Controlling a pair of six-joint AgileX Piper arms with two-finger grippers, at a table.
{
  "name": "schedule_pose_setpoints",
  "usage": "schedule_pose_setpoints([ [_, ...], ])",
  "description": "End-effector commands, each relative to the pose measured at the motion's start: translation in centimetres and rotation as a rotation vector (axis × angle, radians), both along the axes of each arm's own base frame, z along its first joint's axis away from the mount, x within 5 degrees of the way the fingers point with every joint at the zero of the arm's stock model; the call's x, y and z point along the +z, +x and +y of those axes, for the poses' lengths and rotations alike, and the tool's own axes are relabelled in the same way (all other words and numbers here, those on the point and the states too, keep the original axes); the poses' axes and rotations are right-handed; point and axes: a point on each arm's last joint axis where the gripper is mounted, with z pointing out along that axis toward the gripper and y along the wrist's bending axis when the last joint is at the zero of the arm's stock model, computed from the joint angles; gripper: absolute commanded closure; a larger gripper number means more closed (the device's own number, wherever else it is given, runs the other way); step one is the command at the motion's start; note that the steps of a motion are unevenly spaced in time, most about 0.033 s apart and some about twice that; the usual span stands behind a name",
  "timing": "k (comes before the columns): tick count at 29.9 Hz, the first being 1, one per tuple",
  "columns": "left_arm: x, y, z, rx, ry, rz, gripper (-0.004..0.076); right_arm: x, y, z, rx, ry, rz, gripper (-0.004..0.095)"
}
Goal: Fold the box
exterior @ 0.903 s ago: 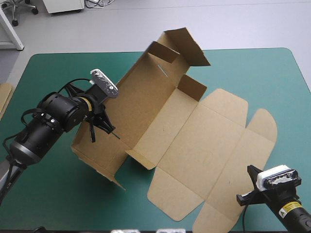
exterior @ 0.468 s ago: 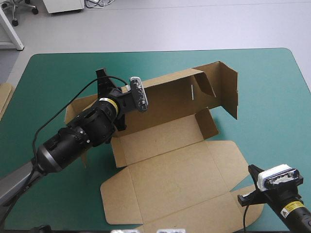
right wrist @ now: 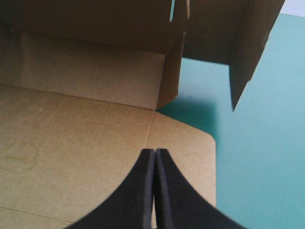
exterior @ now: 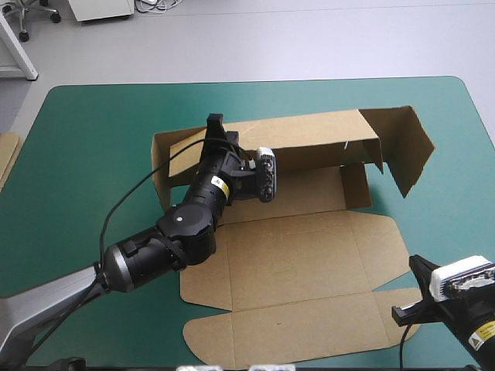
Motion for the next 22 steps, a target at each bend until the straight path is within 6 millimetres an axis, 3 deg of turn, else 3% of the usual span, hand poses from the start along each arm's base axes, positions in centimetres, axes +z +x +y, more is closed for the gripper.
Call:
schedule_pose_setpoints([
  [1,0.4,-1.2,0.1,-0.014,-0.028,-0.063,0.0734,3.1,-0.3,-0.3,-0.016,0.013,-0.099,0.0926],
  [8,-1.9,-2.3,0.0,-0.003,-0.107,-0.214,0.0734,6.0,0.6,-0.2,-0.038,-0.012,0.026,0.0927],
  [14,-3.7,-1.7,-0.3,0.045,-0.049,-0.208,0.0734,9.8,2.7,0.5,-0.038,-0.016,0.041,0.0926],
  [17,-4.4,-1.5,-0.7,0.043,-0.028,-0.197,0.0734,12.3,4.7,1.0,-0.049,-0.042,0.081,0.0926],
  [22,-4.7,-1.4,-0.9,0.042,-0.019,-0.193,0.0734,15.5,10.2,2.5,-0.060,-0.119,0.120,0.0928],
])
